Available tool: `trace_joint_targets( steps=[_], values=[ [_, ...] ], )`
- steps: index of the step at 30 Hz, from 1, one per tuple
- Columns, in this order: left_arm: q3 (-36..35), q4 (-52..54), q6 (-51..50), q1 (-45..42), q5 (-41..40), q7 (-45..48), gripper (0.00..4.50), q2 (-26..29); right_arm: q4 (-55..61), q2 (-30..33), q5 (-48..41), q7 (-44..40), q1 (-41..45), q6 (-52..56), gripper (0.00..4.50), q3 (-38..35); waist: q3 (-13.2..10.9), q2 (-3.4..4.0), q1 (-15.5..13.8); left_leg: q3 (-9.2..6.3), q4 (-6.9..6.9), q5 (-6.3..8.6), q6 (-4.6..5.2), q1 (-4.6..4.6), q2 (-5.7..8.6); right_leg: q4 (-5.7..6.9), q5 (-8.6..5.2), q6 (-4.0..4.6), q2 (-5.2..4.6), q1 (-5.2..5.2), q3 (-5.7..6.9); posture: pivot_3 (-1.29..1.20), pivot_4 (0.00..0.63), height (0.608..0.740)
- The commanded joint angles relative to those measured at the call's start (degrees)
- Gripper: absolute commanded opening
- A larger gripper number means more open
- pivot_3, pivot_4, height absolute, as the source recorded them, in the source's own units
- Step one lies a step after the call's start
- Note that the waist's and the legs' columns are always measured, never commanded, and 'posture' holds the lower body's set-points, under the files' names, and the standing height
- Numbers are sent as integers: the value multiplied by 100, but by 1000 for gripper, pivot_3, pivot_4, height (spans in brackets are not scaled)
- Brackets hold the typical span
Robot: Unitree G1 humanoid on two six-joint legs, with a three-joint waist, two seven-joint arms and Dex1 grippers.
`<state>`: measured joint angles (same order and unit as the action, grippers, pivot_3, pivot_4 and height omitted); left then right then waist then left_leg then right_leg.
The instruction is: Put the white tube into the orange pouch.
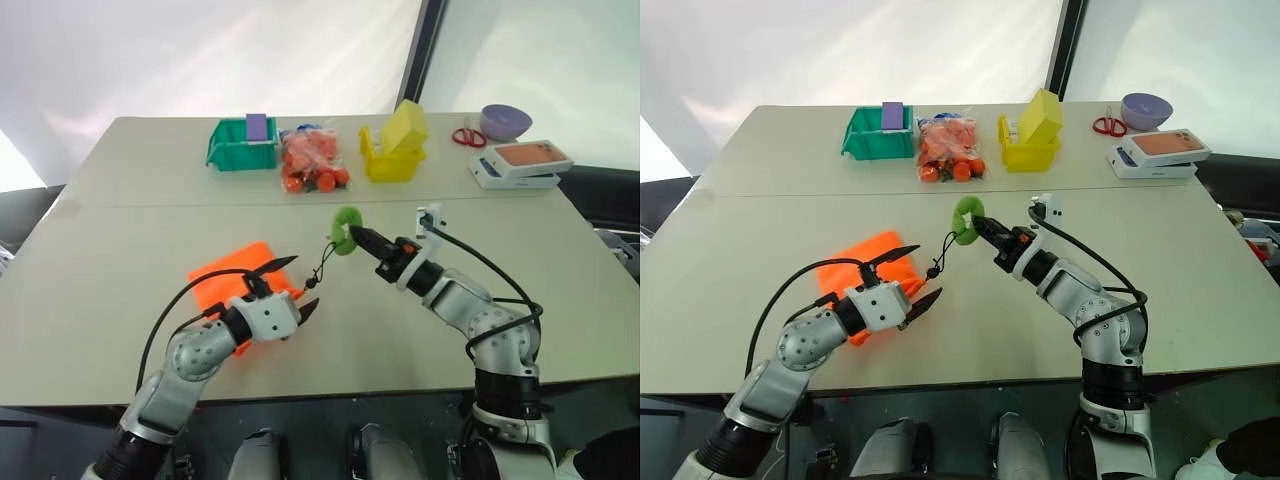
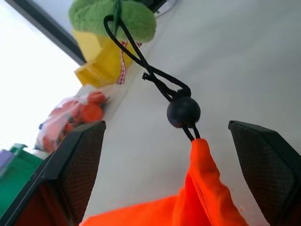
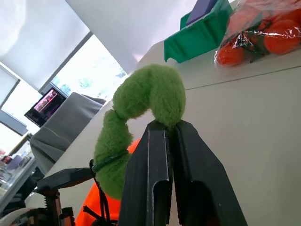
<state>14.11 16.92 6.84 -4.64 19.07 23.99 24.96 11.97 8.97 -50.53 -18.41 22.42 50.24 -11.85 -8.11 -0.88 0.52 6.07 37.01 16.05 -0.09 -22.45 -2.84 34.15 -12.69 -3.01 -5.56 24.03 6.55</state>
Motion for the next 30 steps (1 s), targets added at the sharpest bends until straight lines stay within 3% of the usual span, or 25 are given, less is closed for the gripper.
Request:
trace_joint_targets(
  steps=[1, 30],
  values=[
    [73, 22, 75, 0, 368, -476, 4467, -251, 201, -6, -322, 56, 114, 63, 0, -127, 2, -1, 3, 0, 0, 0, 0, 0, 0, 0, 0, 0, 0, 0, 0, 0, 150, 740],
    [375, -61, 411, 537, 1434, -1623, 4467, -752, 481, 149, -814, 386, -70, 251, 0, -55, 2, 0, 1, 0, 0, 0, 1, 0, -1, 0, 1, -4, -1, 1, 6, 0, 150, 740]
  ],
)
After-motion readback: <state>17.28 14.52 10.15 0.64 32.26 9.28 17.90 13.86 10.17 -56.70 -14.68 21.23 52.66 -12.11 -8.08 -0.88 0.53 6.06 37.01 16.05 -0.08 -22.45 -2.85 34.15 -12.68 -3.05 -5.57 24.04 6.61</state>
